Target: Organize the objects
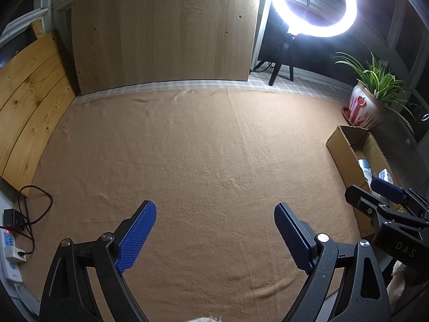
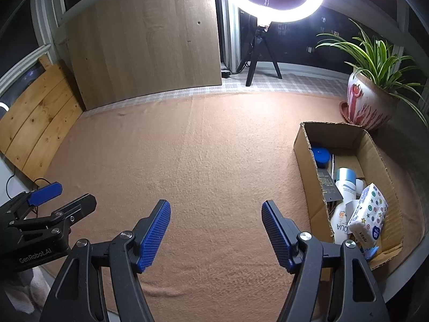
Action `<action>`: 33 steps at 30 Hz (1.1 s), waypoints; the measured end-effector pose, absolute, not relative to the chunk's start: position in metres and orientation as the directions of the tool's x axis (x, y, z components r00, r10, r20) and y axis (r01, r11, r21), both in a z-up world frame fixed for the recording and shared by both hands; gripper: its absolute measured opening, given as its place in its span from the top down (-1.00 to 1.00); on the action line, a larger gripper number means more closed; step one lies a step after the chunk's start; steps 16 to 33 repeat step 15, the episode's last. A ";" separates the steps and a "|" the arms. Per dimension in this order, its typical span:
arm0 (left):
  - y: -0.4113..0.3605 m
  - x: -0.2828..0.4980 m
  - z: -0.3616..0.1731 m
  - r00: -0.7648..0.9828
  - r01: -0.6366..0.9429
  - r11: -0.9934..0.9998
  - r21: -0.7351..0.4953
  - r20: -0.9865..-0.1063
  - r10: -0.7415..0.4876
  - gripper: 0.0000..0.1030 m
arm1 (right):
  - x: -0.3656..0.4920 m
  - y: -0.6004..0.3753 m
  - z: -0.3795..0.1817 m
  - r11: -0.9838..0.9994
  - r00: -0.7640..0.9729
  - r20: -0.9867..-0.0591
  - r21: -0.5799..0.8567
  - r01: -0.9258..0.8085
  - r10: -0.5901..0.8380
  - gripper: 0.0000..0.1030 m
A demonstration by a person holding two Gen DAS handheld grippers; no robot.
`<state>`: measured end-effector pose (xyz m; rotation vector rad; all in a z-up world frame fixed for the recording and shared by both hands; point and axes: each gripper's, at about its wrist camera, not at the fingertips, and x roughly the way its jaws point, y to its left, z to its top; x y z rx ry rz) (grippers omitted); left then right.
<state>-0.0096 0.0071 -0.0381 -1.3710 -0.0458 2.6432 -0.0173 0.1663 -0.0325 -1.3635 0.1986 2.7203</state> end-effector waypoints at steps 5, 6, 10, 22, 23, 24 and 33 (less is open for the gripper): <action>0.007 -0.010 -0.039 -0.565 -0.130 -0.986 -0.105 -0.810 0.160 -0.81 | -0.018 0.165 -0.034 -0.987 -0.594 -0.804 0.077 -0.141 0.022 -0.30; 0.007 -0.010 -0.040 -0.564 -0.129 -0.986 -0.106 -0.810 0.161 -0.82 | -0.018 0.165 -0.035 -0.987 -0.593 -0.805 0.077 -0.140 0.021 -0.30; 0.007 -0.010 -0.045 -0.564 -0.127 -0.986 -0.104 -0.810 0.159 -0.82 | -0.019 0.163 -0.037 -0.988 -0.590 -0.807 0.075 -0.136 0.020 -0.30; 0.003 -0.011 -0.051 -0.556 -0.125 -0.986 -0.113 -0.815 0.164 -0.82 | -0.023 0.161 -0.043 -0.987 -0.579 -0.815 0.079 -0.136 0.015 -0.30; 0.003 -0.011 -0.051 -0.556 -0.125 -0.986 -0.113 -0.815 0.164 -0.82 | -0.023 0.161 -0.043 -0.987 -0.579 -0.815 0.079 -0.136 0.015 -0.30; 0.003 -0.011 -0.051 -0.556 -0.125 -0.986 -0.113 -0.815 0.164 -0.82 | -0.023 0.161 -0.043 -0.987 -0.579 -0.815 0.079 -0.136 0.015 -0.30; 0.003 -0.011 -0.051 -0.556 -0.125 -0.986 -0.113 -0.815 0.164 -0.82 | -0.023 0.161 -0.043 -0.987 -0.579 -0.815 0.079 -0.136 0.015 -0.30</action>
